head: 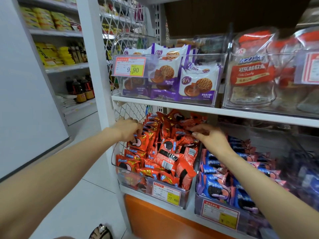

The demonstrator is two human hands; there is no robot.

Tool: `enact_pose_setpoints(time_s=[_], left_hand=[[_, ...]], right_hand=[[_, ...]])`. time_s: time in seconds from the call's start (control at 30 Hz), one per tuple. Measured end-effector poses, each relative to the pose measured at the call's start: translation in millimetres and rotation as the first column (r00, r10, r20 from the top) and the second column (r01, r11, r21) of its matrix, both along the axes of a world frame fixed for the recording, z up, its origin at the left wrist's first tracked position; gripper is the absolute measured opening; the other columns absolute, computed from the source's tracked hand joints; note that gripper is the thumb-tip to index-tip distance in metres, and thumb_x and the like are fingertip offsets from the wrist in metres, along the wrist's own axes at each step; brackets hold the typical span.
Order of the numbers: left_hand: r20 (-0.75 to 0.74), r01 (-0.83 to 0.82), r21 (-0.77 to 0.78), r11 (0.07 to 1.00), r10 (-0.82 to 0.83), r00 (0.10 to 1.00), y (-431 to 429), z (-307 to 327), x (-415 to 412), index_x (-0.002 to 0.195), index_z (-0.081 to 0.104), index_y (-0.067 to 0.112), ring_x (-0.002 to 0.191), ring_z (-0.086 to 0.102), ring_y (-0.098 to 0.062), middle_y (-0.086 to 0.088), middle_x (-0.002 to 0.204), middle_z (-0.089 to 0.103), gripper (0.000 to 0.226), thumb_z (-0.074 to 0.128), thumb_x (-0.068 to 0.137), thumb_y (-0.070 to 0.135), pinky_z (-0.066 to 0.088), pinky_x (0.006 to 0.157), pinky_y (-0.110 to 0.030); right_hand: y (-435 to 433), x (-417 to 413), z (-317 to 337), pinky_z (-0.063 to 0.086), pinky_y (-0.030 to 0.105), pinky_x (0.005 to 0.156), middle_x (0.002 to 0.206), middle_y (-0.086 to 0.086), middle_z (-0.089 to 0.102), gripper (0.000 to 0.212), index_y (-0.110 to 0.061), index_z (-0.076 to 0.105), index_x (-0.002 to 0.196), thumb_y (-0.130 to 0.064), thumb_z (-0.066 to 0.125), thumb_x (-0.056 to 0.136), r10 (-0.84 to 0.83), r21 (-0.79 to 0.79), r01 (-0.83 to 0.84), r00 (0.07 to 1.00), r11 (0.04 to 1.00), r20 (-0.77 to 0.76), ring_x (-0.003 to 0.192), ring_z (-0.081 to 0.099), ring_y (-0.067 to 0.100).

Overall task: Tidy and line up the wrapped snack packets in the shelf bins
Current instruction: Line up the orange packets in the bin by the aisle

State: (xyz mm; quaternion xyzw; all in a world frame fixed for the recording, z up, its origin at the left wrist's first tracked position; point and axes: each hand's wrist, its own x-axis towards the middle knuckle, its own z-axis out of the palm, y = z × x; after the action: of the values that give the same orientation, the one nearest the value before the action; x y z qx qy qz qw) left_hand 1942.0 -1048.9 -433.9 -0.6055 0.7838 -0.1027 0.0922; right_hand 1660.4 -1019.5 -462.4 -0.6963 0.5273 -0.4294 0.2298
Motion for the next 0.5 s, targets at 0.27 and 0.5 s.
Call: enact_pose_setpoints(time_s=[0.27,0.5], left_hand=[[-0.057,0.092,-0.011,0.996,-0.092,0.994,-2,3,-3,0.105,0.058,0.023,0.105,0.052,-0.017,0.007,0.104,0.058,0.03,0.069,0.08,0.036,0.031,0.091,-0.033],[0.005,0.09,-0.021,0.996,-0.09,0.996,4,-9,-3,0.116,0.05,0.025,0.117,0.045,-0.02,0.003,0.123,0.051,0.036,0.063,0.085,0.037,0.032,0.095,-0.034]], right_hand=[[-10,-4,-9,0.041,0.025,0.084,0.114,-0.001,0.066,0.025,-0.019,0.069,0.105,-0.01,0.067,0.081,-0.042,0.024,0.051,0.955,0.998,-0.292,0.11,0.053,0.023],[-13,1,-4,0.045,0.036,0.094,0.118,-0.004,0.062,0.027,-0.031,0.069,0.1,-0.021,0.074,0.075,-0.065,0.027,0.084,0.908,0.996,-0.415,0.114,0.05,0.024]])
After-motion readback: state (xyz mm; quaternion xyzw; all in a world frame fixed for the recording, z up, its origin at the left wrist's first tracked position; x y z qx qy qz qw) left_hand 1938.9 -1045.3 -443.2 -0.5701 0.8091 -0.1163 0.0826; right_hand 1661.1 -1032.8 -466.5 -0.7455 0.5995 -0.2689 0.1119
